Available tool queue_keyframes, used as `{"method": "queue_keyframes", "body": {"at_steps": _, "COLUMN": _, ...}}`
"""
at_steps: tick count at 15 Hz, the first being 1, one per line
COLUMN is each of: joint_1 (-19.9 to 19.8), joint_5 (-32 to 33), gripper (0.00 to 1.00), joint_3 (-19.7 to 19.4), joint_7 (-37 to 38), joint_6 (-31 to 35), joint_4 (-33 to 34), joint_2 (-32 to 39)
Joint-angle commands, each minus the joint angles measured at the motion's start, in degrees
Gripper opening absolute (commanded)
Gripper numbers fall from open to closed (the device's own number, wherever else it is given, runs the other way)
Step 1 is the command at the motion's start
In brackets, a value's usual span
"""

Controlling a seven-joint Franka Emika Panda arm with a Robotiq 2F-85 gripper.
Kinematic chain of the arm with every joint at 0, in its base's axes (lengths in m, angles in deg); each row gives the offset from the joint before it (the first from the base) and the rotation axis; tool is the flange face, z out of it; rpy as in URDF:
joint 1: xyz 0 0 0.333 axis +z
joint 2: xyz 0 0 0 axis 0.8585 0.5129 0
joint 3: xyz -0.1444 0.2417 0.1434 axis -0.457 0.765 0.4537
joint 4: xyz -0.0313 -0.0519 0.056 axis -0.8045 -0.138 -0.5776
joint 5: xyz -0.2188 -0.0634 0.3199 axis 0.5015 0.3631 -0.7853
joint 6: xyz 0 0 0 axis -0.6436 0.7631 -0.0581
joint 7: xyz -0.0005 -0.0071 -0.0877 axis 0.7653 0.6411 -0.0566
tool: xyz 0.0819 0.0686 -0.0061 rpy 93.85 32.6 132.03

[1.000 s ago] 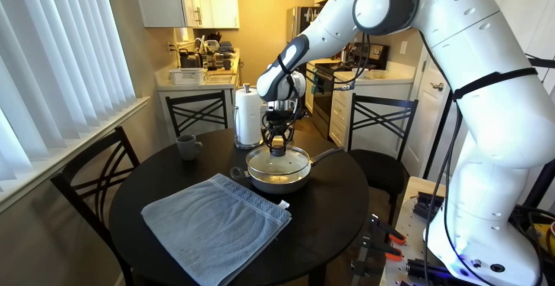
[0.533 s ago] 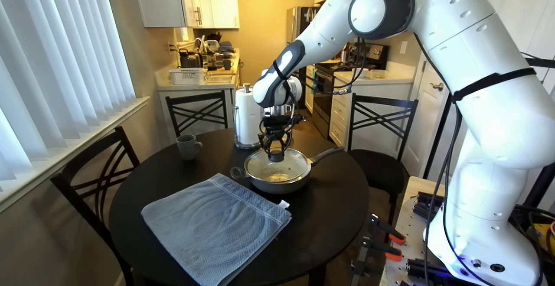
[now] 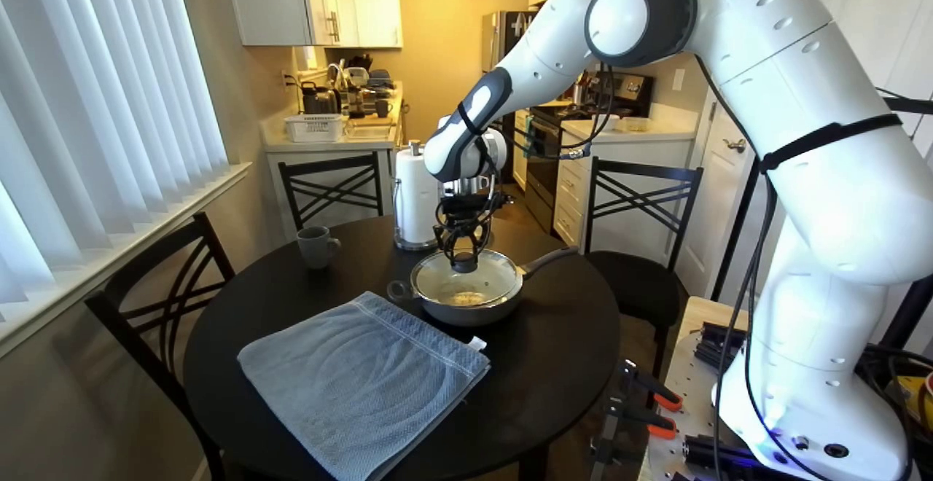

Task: Pick up the clear lid and put it on the gray pan

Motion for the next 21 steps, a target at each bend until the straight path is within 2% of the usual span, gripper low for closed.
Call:
{"method": "queue_keyframes", "body": {"at_steps": 1, "joint_1": 0.37, "joint_5": 1.06, "gripper": 0.33, "joint_3": -0.98, "joint_7": 1.62, "joint_6": 0.27, "joint_4": -2.71, "joint_2": -2.34}}
{"method": "queue_keyframes", "body": {"at_steps": 8, "joint_1": -0.13, "joint_5": 0.72, "gripper": 0.33, "joint_3": -1.49, "joint_7": 1.26, "joint_6": 0.65, "joint_4": -3.81, "joint_2": -2.72}}
{"method": "queue_keyframes", "body": {"at_steps": 11, "joint_1": -1.36, "joint_5": -1.01, "gripper": 0.33, "joint_3": -0.13, "joint_7": -1.44, "joint_6": 1.88, "joint_4": -4.27, "joint_2": -3.34}}
{"method": "queue_keyframes", "body": {"at_steps": 21, "joint_1": -3.11, "joint_5": -2.61, "gripper": 0.33, "joint_3": 1.1, "joint_7": -2.96, "joint_6": 3.97, "joint_4": -6.41, "joint_2": -4.19}}
